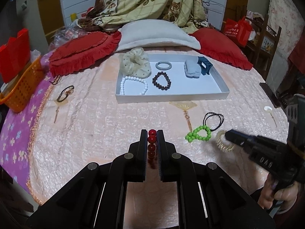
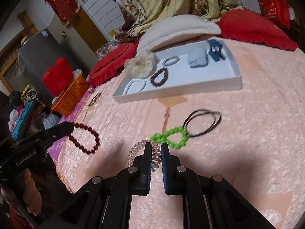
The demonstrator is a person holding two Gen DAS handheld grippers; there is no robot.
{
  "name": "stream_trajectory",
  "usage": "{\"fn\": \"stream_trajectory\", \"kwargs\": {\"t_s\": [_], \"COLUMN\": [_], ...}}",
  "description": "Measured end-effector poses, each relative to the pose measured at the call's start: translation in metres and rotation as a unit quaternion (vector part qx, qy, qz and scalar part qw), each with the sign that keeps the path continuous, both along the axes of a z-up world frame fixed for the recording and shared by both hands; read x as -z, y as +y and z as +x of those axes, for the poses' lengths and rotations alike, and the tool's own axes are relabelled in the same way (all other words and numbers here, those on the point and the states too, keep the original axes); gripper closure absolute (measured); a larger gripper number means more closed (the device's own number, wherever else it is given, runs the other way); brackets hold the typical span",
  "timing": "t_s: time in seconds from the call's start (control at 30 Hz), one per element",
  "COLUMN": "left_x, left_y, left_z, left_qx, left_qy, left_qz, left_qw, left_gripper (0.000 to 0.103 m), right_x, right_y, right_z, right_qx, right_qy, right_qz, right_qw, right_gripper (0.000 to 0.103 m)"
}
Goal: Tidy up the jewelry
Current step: 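Carry the red bracelet and the coil hair tie toward the white tray, then release the red bracelet in the tray while right tool releases the coil tie there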
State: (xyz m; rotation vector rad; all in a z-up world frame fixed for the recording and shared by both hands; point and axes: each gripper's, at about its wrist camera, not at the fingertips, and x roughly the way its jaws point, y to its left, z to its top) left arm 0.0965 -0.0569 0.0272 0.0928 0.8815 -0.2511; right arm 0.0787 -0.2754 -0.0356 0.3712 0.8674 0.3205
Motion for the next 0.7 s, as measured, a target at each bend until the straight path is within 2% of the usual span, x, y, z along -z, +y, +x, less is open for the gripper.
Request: {"fn": "stream_trajectory", "kwargs": {"t_s": [0.17, 0.33, 0.53, 0.7], "left_x": [-0.012, -0.026, -0.030, -0.011], "left_y": [0.000, -0.016, -0.058, -0.105], "left_z": [0.028, 0.069, 0.127, 0.174], "left_qx": [0.009, 0.030, 0.073, 0.100], "left_qy": [0.008, 0.013, 0.036, 0.063], "left_qz": [-0.016, -0.031, -0.053, -0.052], "left_qw": [0.9998, 0.9990, 0.9952, 0.9916], "left_gripper": [0.095, 0.095, 0.095, 0.095], "right_x": [-0.032, -0.045, -0.030, -0.010], "right_y": [-0.018, -0.031, -0.053, -0.074], "right_z": [0.018, 0.055, 0.109, 0.145], "right_qx": [0.010, 0.019, 0.044, 0.074], "right_qy": [-0.030, -0.038, -0.005, 0.024], "right_qz": [-0.012, -0.010, 0.009, 0.011], "right_qw": [0.999, 0.999, 0.999, 0.997], "right_gripper": [0.094, 0.094, 0.094, 0.094]}}
